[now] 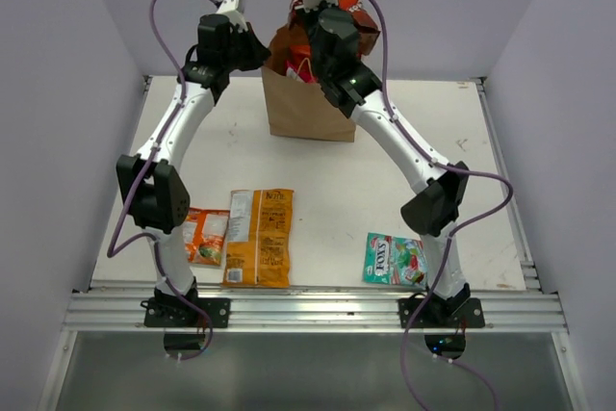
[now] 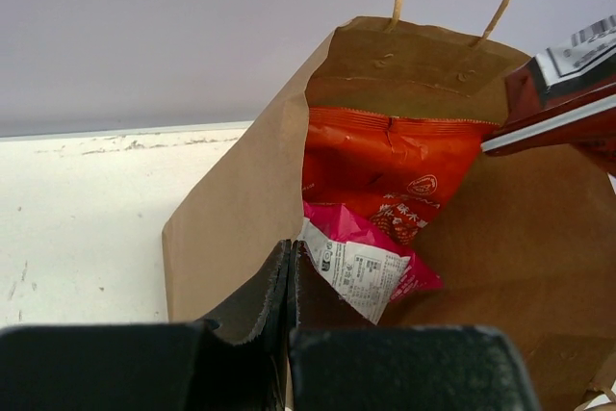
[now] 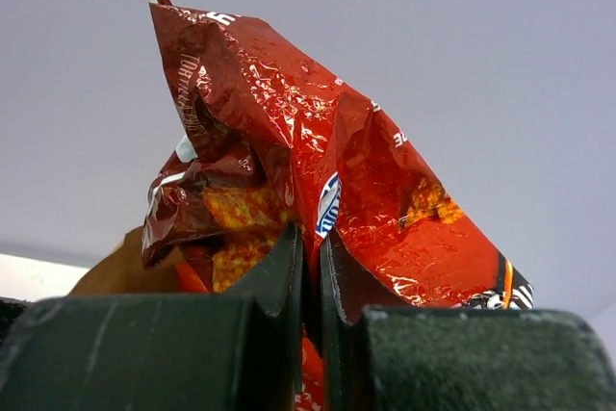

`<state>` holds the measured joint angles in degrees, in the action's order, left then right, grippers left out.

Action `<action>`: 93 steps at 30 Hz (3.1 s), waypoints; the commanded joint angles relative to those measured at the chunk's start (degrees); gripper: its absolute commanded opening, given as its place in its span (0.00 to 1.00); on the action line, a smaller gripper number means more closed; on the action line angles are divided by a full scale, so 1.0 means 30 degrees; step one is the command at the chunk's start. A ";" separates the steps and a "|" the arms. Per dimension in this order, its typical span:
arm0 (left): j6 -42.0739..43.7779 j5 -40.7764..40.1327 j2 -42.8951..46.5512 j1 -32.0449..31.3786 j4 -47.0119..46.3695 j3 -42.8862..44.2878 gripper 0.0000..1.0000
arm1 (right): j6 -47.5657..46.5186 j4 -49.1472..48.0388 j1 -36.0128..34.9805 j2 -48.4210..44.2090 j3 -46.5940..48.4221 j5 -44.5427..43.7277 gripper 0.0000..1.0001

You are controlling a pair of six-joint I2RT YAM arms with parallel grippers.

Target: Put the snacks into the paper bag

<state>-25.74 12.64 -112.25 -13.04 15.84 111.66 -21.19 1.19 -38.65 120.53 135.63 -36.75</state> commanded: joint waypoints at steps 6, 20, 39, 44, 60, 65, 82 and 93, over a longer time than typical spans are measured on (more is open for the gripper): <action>0.0434 0.0033 0.1088 0.0156 0.0054 -0.0129 0.00 | 0.3950 -0.0458 0.0404 -0.1358 -0.2609 0.2375 0.00; 0.0405 0.0208 0.1029 0.0156 -0.0005 -0.0070 0.00 | 0.5893 0.2796 0.0492 -0.1387 -0.5725 0.4664 0.86; 0.0405 0.0151 0.0794 0.0156 0.0083 0.0252 0.00 | 0.7210 0.7950 -0.2256 -0.7512 -1.0836 1.5769 0.87; 0.0464 0.0033 0.0853 0.0156 0.0171 0.0164 0.00 | 0.5688 0.8100 -0.5448 -0.6869 -1.3245 1.5708 0.87; 0.0610 0.0063 0.1321 0.0156 0.0113 -0.0626 0.00 | 0.5716 0.6605 -0.6568 -0.0980 -1.6323 1.6352 0.87; 0.0552 0.0121 0.1351 0.0185 0.0083 -0.0744 0.00 | 0.5161 0.7043 -0.7008 0.0046 -1.7230 1.6119 0.87; 0.0259 0.0678 0.0707 0.0215 -0.0151 -0.0656 0.00 | 0.6213 1.0877 -0.7155 -0.4240 -1.8790 1.1120 0.00; 0.0434 0.0590 0.0852 0.0362 0.0083 -0.0246 0.00 | 0.4081 2.0578 -0.6949 -0.6371 -0.0180 0.2446 0.00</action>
<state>-25.32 13.54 -110.85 -12.73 15.90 109.80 -3.86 53.84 -59.66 104.49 120.01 -16.27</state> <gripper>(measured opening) 0.007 0.063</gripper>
